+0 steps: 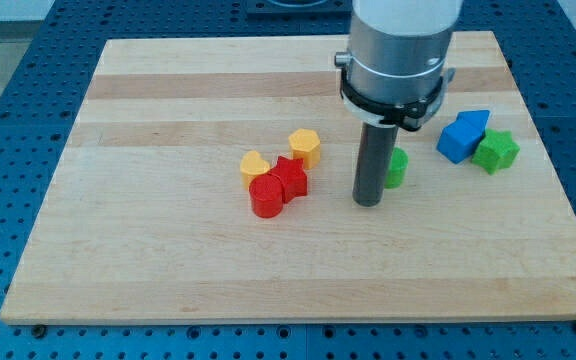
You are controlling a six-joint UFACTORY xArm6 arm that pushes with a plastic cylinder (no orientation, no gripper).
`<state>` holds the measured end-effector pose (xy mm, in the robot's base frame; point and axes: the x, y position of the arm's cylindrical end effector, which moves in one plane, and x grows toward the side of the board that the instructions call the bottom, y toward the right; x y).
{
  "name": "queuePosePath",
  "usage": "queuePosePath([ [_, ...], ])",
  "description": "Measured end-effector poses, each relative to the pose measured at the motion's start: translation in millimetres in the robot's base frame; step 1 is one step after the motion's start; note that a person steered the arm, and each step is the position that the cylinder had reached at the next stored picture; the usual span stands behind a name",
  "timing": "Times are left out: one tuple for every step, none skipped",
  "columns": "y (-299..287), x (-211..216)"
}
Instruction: Push the red and yellow blocks together to the middle of the board
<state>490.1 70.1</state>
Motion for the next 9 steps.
queuePosePath([
  [0.0, -4.5],
  [13.7, -33.4],
  [33.0, -45.0],
  [47.2, -44.9],
  [72.4, -46.1],
  [82.9, -46.3],
  [82.2, -44.5],
  [46.1, -24.6],
  [11.7, -20.3],
])
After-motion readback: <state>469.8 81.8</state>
